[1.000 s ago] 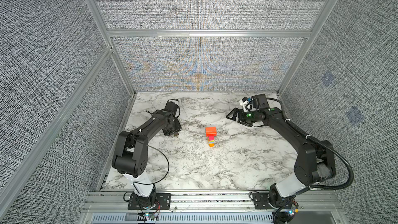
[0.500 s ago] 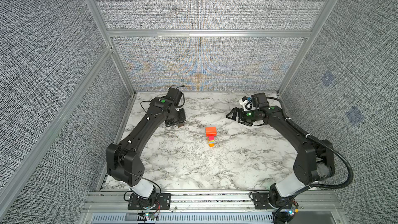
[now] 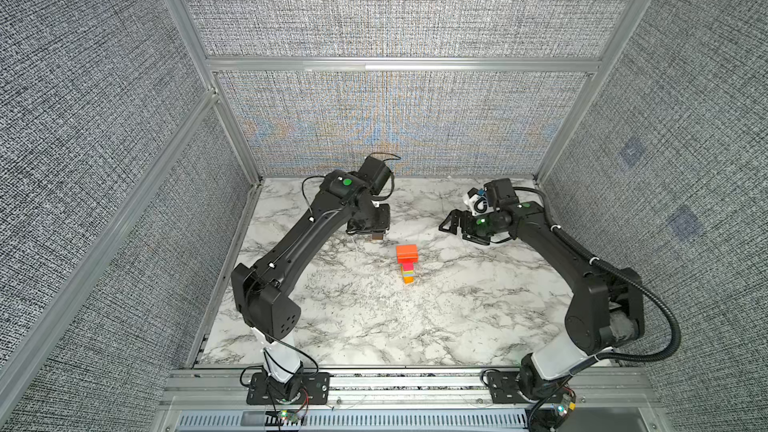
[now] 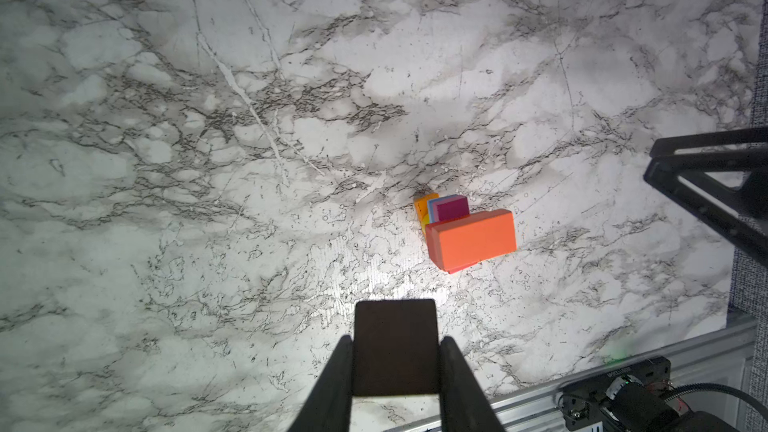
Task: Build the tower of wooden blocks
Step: 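Carry the brown wedge with the left gripper above the stack's red block, then lower the wedge onto the red block and open the left gripper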
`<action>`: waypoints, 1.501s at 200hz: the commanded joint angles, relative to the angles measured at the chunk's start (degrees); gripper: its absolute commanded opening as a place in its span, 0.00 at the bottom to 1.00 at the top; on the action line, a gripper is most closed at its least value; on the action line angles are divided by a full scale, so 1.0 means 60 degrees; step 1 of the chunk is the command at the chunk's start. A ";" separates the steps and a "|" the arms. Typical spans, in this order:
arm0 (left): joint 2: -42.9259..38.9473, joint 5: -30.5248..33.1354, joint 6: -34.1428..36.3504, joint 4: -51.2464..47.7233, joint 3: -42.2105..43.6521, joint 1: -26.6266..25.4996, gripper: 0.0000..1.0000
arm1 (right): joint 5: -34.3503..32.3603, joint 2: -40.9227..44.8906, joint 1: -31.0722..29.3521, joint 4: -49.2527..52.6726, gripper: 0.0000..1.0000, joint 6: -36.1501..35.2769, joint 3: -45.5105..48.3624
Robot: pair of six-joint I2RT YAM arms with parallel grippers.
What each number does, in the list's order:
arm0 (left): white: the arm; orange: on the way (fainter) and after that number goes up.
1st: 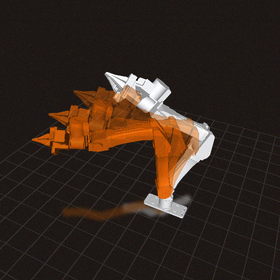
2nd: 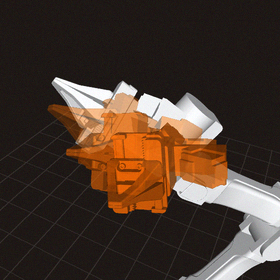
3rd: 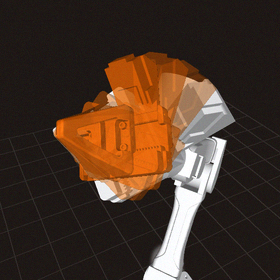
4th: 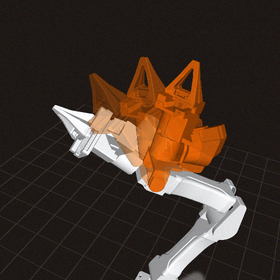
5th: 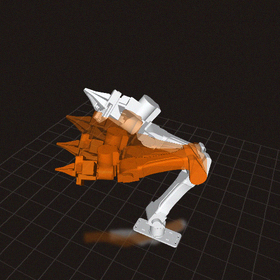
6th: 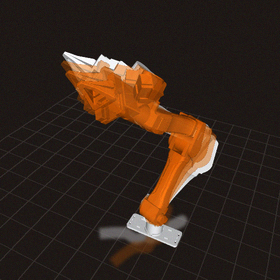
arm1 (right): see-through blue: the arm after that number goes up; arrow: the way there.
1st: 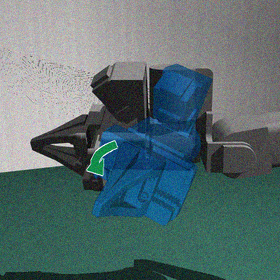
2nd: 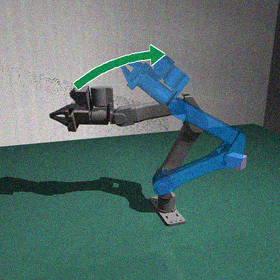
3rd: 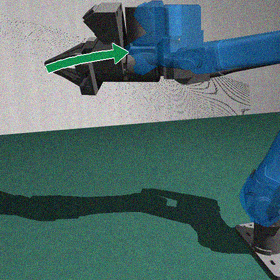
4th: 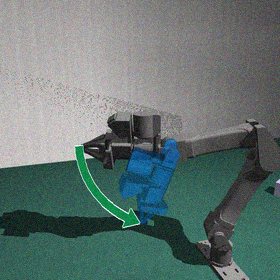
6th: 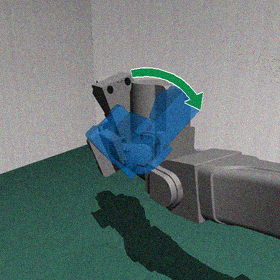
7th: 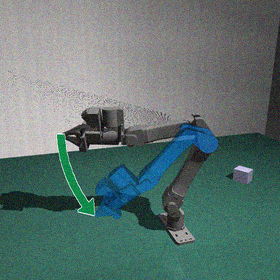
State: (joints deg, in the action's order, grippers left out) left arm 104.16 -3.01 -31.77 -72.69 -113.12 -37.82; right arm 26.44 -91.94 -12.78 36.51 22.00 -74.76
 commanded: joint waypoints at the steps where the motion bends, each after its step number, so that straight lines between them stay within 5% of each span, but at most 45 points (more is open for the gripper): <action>1: 0.0402 0.0320 -0.0095 -0.0462 -0.0542 -0.0316 0.31 | -0.0201 0.0087 0.0040 0.0190 0.99 -0.0062 0.0118; 87: 0.2229 0.0444 -0.0140 -0.1179 -0.2512 -0.1103 0.31 | -0.0146 0.0192 0.0208 0.0073 0.99 -0.0048 0.0331; 300: 0.3070 -0.0016 0.0043 -0.0995 -0.2377 -0.1374 0.30 | 0.0064 0.0016 0.0252 -0.0044 0.99 -0.0048 0.0349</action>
State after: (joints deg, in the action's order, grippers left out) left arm 121.84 -3.01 -31.99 -78.50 -126.26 -46.17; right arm 26.17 -91.61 -11.25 36.64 22.00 -72.73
